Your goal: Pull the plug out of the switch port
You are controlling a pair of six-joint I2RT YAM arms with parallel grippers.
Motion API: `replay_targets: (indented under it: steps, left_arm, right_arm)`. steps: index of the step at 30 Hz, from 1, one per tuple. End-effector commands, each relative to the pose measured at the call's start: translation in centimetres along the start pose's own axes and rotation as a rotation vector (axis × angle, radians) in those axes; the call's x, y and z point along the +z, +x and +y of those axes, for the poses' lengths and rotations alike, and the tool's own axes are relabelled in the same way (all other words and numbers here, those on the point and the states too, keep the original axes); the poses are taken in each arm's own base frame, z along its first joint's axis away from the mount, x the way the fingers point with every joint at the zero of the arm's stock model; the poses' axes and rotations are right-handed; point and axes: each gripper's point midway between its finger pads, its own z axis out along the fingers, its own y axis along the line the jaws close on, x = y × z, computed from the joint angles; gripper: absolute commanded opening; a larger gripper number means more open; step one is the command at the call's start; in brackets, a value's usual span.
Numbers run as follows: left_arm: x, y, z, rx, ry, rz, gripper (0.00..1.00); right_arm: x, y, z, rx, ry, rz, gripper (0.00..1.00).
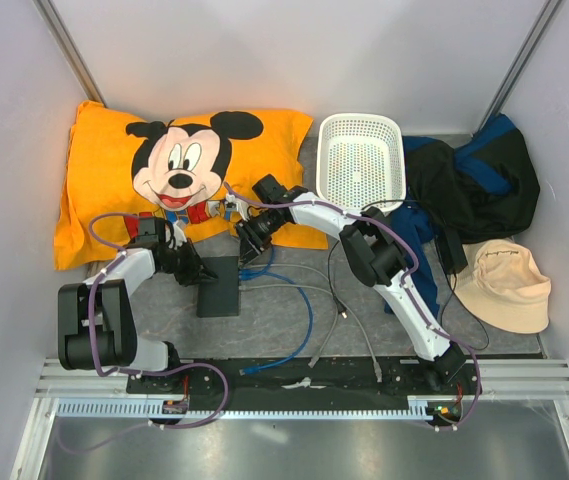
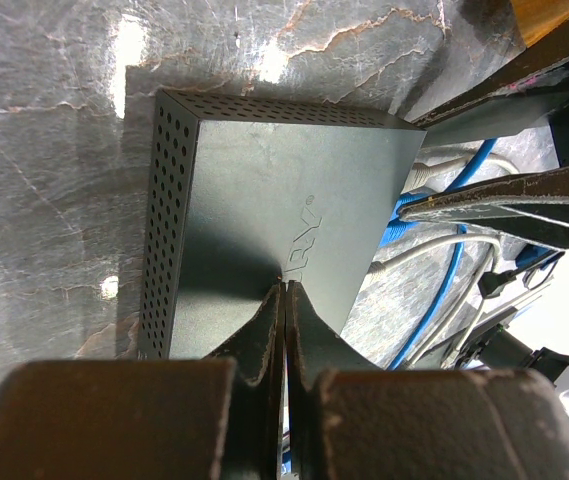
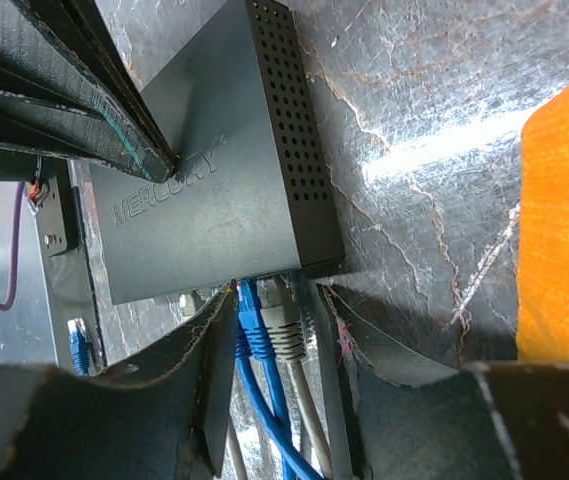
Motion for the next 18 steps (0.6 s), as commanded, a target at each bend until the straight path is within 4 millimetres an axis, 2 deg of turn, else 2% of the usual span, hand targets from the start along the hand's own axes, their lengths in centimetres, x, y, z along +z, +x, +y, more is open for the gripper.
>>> replay_targets:
  steps: [1,18]
  left_arm:
    - [0.5,0.0,2.4,-0.004,-0.098,-0.018,0.02]
    - [0.7,0.1,2.8,-0.005,-0.111,-0.013,0.02]
  right_arm:
    - [1.8,2.1,-2.1,0.028,0.033,0.05,0.44]
    - [2.2,3.2,-4.1,0.06,0.066,0.065,0.34]
